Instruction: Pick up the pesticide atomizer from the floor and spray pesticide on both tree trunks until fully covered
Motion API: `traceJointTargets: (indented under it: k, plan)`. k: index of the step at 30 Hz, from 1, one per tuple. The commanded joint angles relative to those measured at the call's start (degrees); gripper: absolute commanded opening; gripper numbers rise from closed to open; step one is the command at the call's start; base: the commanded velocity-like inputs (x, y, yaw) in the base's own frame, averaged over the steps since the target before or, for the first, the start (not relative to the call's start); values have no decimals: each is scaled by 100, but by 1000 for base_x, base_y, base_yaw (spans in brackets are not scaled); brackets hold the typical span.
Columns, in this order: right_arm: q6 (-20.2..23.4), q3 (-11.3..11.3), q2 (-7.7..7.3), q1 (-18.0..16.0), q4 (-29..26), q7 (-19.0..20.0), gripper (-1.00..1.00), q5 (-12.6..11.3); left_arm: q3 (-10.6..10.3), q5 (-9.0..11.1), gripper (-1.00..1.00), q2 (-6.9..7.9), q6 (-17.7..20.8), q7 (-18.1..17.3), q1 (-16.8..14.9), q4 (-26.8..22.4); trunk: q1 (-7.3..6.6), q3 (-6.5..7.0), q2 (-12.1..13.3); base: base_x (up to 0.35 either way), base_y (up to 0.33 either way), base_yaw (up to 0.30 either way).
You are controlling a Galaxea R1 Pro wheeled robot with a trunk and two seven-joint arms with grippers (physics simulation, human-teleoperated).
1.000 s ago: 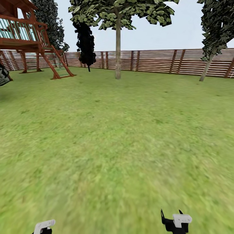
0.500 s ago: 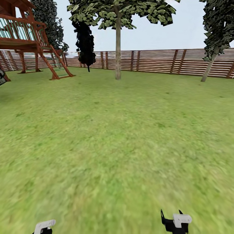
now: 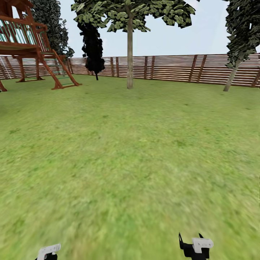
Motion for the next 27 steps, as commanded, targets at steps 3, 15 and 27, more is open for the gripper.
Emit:
traceJointTargets:
  k: [3,15,27]
  plan:
    - [-13,-11,0,-5,8,-47,100,62,50,-21,-100,10,-14,-35,-2,1,2,-5,-2,340,0,-250]
    - [-13,-7,0,-5,8,-47,100,62,50,-21,-100,13,-14,-35,-2,1,2,-5,-2,340,0,-23]
    - [-13,-7,0,-5,8,-41,100,62,50,-21,-100,13,-14,-35,-2,1,2,-5,-2,340,0,0]
